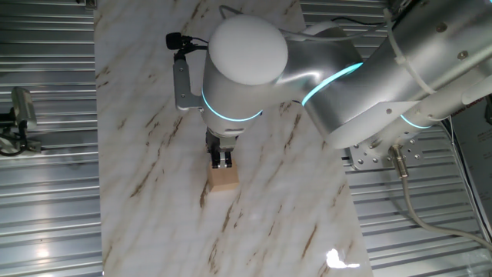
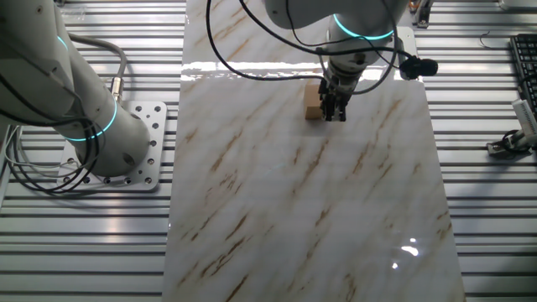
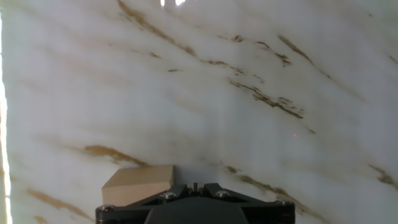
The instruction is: Approach and touch the side of the small block
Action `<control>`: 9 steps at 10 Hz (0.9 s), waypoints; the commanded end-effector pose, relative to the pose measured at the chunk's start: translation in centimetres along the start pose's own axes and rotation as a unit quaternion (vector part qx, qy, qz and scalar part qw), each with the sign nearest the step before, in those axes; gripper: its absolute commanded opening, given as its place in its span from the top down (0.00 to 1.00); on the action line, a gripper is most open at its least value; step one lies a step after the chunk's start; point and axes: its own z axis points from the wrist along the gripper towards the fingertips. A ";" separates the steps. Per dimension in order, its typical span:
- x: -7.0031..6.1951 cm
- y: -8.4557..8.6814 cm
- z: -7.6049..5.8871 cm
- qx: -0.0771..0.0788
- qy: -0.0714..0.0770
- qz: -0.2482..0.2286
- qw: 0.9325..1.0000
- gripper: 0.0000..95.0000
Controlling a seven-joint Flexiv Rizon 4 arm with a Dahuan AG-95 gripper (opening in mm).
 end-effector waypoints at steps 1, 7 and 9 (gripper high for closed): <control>0.0 0.0 0.0 0.004 -0.003 0.003 1.000 1.00; -0.2 0.1 0.4 0.003 -0.008 0.015 1.000 1.00; -0.2 0.3 1.1 0.001 -0.012 0.020 1.000 1.00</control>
